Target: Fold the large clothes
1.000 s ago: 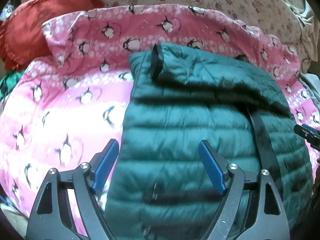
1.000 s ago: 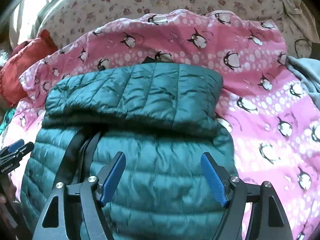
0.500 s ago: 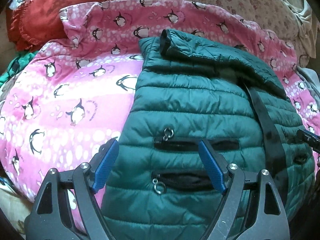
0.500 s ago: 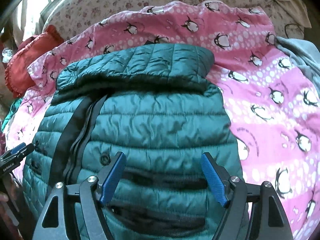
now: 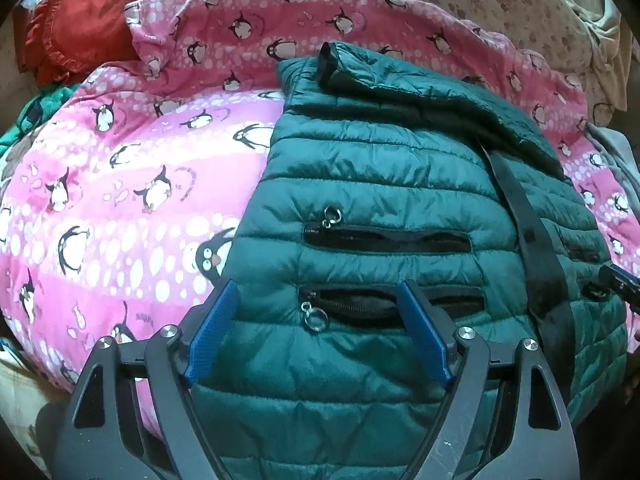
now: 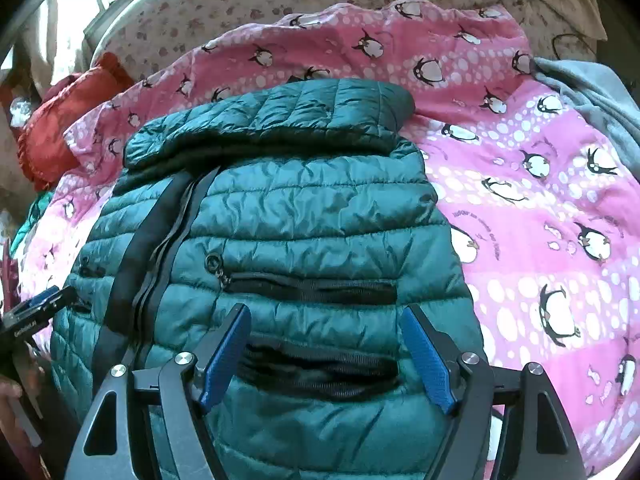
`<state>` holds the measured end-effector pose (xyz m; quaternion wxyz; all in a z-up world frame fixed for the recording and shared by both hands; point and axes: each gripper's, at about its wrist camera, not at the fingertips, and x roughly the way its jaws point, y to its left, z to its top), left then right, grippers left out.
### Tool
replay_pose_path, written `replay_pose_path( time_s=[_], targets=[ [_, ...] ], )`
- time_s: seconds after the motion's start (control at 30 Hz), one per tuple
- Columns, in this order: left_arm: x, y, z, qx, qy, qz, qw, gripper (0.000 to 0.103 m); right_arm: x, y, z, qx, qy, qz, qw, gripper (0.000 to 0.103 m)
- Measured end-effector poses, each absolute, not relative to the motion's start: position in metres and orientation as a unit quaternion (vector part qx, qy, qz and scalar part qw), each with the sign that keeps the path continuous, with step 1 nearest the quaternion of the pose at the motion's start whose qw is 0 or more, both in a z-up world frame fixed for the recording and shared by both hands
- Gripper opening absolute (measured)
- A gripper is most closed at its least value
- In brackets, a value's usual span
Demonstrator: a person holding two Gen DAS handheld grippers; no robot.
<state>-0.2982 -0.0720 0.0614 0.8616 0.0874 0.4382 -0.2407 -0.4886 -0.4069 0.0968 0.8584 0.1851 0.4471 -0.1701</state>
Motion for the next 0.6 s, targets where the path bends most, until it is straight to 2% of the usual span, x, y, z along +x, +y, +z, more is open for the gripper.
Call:
replay_pose_path(
  time_s=[0.6],
  targets=[
    [-0.321,-0.055,0.057,0.092,0.444,-0.241,0.858,0.082,-0.529,-0.390,0.097,0.175,0.458,-0.165,0.856,0.075]
  ],
)
